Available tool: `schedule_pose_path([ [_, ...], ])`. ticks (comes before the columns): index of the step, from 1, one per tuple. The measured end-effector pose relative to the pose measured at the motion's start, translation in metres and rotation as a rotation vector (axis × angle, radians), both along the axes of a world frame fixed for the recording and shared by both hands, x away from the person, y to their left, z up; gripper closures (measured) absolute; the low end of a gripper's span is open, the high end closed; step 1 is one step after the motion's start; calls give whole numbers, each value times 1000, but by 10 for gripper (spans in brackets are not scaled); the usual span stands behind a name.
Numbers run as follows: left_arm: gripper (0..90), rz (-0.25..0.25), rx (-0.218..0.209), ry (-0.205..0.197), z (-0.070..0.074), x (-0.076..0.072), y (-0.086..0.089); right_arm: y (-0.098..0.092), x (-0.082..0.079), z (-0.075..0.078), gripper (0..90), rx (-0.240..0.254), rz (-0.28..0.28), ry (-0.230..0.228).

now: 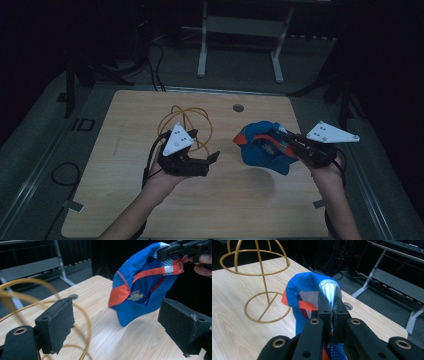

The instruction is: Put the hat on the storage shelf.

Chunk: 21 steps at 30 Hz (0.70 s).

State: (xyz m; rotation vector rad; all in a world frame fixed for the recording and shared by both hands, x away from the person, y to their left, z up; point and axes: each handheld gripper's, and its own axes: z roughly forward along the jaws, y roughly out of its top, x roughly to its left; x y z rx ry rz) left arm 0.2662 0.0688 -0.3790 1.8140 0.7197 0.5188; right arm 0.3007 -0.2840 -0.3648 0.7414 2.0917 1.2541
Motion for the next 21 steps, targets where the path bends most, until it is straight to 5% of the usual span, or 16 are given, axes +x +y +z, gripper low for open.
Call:
schedule_pose_path([
  [10, 144, -64, 33, 32, 2, 14, -40, 6, -8, 6, 878, 10, 30, -13],
  [21, 204, -69, 72, 46, -2, 35, -69, 15, -15, 7, 878, 0, 73, -17],
])
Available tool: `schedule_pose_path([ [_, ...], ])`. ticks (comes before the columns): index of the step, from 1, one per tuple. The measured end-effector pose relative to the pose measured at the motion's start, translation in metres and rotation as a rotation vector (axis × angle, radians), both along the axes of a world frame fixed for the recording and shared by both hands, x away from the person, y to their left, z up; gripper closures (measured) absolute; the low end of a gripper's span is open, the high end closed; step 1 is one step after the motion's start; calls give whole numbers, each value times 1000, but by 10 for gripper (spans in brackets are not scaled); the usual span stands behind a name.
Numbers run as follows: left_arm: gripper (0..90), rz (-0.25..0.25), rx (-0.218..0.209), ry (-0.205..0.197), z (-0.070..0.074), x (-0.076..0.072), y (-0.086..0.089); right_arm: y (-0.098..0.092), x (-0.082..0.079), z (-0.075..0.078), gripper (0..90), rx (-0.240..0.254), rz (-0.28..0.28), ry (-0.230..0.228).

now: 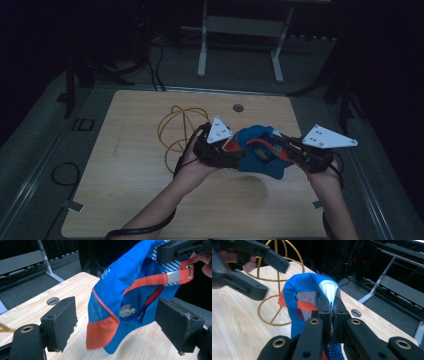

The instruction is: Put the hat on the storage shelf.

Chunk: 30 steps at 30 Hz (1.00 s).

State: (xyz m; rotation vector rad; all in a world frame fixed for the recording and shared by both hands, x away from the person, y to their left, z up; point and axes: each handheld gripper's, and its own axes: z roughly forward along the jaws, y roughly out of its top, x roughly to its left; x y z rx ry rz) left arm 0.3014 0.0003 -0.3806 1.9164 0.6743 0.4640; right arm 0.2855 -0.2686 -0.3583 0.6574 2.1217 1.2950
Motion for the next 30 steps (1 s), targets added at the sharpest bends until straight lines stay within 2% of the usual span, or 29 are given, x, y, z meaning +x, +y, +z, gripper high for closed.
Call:
schedule_pose_path([
  [3, 221, 15, -13, 21, 0, 6, -5, 2, -1, -1, 878, -3, 10, 2],
  [4, 260, 15, -13, 21, 0, 6, -5, 2, -1, -1, 878, -3, 10, 2],
  [5, 260, 11, -10, 32, -2, 9, -6, 3, -1, -1, 878, -1, 16, 3],
  [6, 314, 10, 1, 37, -2, 10, -6, 4, -3, 0, 878, 1, 25, 5],
  [11, 405, 11, 41, 45, -7, 15, -6, 6, -6, 1, 878, -2, 41, 0],
  [15, 475, -7, 45, 68, -10, 18, -7, 9, -6, 0, 878, -3, 50, 4],
  [17, 499, -23, 56, 65, -12, 18, -10, 9, -6, 0, 878, -6, 53, 4],
  [18, 584, -31, 59, 66, -12, 18, -11, 10, -6, -2, 877, -7, 52, 6],
  [19, 629, -33, 63, 63, -13, 18, -12, 10, -6, -2, 878, -6, 51, 8],
  [22, 760, -32, 64, 59, -13, 17, -14, 10, -6, -4, 878, -1, 49, 11],
  [23, 760, -26, 63, 60, -13, 17, -16, 10, -6, -4, 877, 0, 49, 11],
  [24, 835, -33, 65, 59, -13, 17, -17, 10, -6, -6, 877, 2, 49, 15],
  [25, 862, -30, 71, 52, -13, 16, -18, 10, -6, -6, 877, -1, 47, 16],
  [30, 876, 1, 78, 20, -11, 14, -23, 7, -9, -10, 876, 7, 49, 24],
])
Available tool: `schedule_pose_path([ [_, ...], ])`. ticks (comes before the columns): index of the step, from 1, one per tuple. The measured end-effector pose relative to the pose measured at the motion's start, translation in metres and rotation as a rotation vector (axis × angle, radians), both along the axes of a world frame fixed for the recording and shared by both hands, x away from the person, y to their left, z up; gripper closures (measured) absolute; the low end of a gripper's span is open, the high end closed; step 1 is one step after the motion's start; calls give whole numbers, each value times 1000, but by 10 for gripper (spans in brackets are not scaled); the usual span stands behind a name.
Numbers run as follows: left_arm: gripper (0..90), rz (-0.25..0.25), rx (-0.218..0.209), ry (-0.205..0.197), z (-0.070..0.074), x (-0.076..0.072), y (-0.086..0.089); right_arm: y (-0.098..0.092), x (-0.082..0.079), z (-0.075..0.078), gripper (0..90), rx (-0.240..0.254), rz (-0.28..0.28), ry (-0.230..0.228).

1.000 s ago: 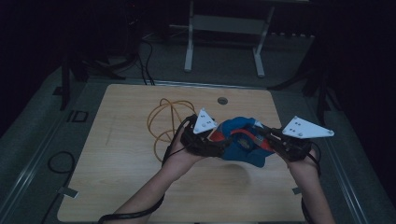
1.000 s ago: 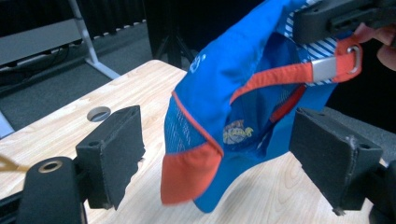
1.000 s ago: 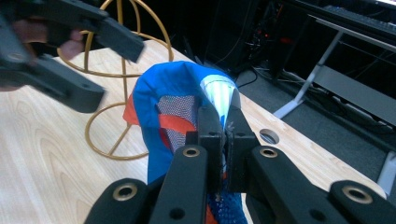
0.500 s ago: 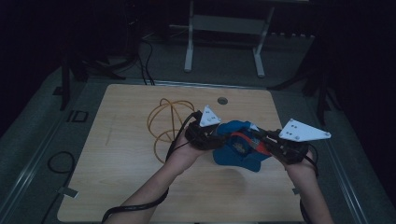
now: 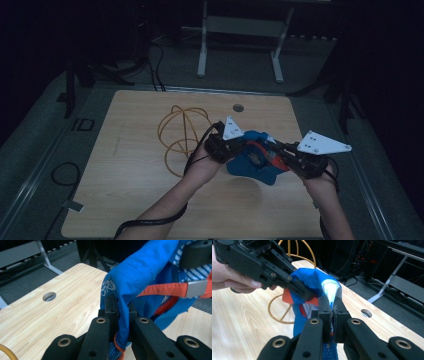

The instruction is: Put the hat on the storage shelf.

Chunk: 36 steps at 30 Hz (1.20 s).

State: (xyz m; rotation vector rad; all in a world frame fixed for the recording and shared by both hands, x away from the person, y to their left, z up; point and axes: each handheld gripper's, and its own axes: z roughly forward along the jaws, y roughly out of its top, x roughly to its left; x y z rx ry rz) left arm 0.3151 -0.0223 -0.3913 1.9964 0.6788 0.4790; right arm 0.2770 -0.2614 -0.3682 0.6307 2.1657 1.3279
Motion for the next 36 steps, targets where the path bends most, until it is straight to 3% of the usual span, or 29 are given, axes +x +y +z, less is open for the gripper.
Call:
schedule_pose_path([
  [13, 880, -10, 6, -40, 11, -3, -2, -3, -14, -13, 845, 46, 36, 27],
  [21, 879, -26, -13, -78, 23, -4, 3, -1, -27, -9, 708, 47, 89, 29],
  [24, 880, -28, -20, -84, 27, -3, 7, -3, -33, -3, 648, 79, 107, 26],
  [27, 879, -54, -32, -97, 29, -2, 12, -5, -36, 1, 593, 89, 106, 13],
  [30, 879, -85, -57, -108, 30, 0, 20, -6, -35, 0, 590, 53, 74, -7],
  [36, 878, -192, -109, -117, 36, 0, 32, -13, -29, -4, 601, 64, 41, 1],
])
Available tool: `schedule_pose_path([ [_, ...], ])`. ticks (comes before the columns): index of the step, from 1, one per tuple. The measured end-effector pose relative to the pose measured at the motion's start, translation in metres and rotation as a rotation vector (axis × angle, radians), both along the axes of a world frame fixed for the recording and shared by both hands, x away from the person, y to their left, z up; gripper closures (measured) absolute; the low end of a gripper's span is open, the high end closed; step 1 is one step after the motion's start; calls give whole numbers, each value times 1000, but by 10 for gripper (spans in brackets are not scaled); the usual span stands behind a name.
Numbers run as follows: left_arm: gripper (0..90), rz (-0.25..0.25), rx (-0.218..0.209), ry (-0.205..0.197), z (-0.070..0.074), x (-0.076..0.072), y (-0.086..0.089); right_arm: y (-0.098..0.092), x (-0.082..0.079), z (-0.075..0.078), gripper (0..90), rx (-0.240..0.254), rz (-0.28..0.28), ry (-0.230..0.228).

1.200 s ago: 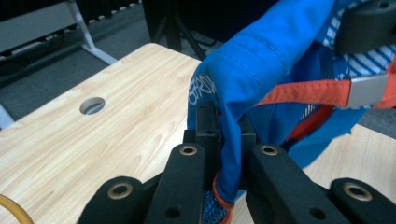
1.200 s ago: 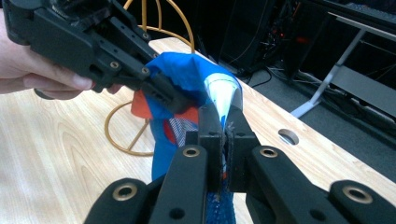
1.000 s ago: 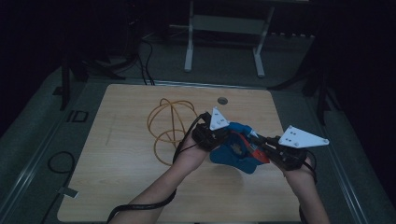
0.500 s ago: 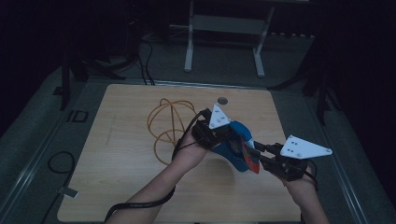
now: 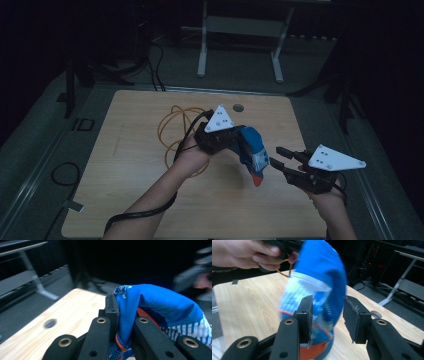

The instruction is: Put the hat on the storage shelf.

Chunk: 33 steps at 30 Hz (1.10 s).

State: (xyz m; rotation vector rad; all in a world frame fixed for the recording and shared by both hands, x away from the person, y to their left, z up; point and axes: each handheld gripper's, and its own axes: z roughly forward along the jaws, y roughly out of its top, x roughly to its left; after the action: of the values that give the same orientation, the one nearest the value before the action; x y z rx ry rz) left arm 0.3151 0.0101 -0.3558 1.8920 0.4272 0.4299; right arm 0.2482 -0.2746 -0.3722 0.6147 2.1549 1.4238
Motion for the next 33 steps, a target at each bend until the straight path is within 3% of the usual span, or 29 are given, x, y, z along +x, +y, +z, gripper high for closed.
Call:
schedule_pose_path([
  [3, 878, -63, -32, 6, 2, -1, 3, 0, 2, 0, 601, -5, -5, -1],
  [4, 878, -63, -32, 6, 2, -1, 3, 0, 2, 0, 601, -5, -5, -1],
  [5, 878, -131, -57, 5, 3, -3, 5, 0, 2, 0, 600, -6, -1, 1],
  [9, 878, -187, -61, 8, 3, -7, 3, 6, 0, -1, 566, 12, 45, 5],
  [13, 877, -238, -64, 4, 2, -12, -1, 15, -1, -2, 539, -8, 74, 1],
  [17, 877, -257, -66, 4, 2, -15, -3, 19, 0, -3, 532, -8, 98, 13],
  [19, 877, -258, -64, 5, 3, -15, -3, 21, -1, -3, 606, -13, 108, 6],
  [20, 877, -256, -66, 4, 3, -15, -3, 20, -2, -3, 689, -10, 113, 5],
  [21, 877, -252, -65, 5, 3, -15, -3, 20, -3, -3, 701, -11, 111, -4],
  [24, 877, -254, -69, 7, 3, -15, -2, 19, -4, -2, 887, -5, 98, -13],
  [33, 876, -239, -47, 3, 1, -16, 0, 15, -6, 6, 900, 10, 59, -42],
])
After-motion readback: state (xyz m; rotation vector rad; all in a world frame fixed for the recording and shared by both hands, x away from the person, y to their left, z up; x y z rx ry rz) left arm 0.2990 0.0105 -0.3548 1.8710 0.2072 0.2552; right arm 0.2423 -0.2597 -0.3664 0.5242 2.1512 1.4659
